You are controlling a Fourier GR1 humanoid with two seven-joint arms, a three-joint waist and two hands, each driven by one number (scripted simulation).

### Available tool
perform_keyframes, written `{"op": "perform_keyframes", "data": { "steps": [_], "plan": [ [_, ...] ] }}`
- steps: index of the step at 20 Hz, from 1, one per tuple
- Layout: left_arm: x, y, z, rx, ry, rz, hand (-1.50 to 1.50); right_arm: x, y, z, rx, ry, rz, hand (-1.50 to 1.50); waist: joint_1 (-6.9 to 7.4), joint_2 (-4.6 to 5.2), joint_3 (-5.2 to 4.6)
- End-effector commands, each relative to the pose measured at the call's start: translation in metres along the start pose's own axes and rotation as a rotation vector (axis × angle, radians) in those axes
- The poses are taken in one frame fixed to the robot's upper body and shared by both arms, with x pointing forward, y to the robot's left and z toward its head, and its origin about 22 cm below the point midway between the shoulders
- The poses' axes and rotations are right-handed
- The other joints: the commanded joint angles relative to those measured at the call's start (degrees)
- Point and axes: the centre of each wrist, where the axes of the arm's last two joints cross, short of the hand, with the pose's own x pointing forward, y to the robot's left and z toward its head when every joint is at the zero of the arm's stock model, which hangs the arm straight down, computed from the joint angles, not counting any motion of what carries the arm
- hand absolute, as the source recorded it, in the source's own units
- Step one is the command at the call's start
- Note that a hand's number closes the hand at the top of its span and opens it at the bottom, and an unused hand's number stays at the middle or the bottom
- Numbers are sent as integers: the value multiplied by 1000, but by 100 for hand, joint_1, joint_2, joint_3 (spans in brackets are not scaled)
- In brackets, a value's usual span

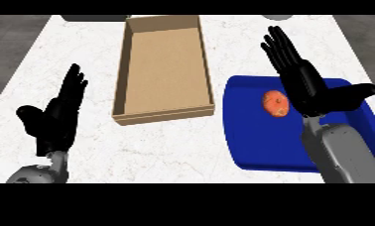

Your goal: Pick the squash from the tray and place it in the cardboard box

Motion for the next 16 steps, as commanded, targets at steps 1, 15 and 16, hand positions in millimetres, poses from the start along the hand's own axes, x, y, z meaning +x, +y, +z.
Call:
{"op": "perform_keyframes", "data": {
  "steps": [1, 15, 16],
  "plan": [
    [-14, 11, 11, 11, -32, -47, 0, -11, -17, 4, 6, -75, 3, -150, -31, 181, -30],
    [-22, 45, 3, -80, -15, -244, 0, -86, -109, 9, -288, -97, 217, -150, 52, 215, -25],
    [-33, 13, 2, -94, 1, -235, 0, -61, -131, 2, -239, -91, 284, -150, 9, 213, -27]
  ]
}}
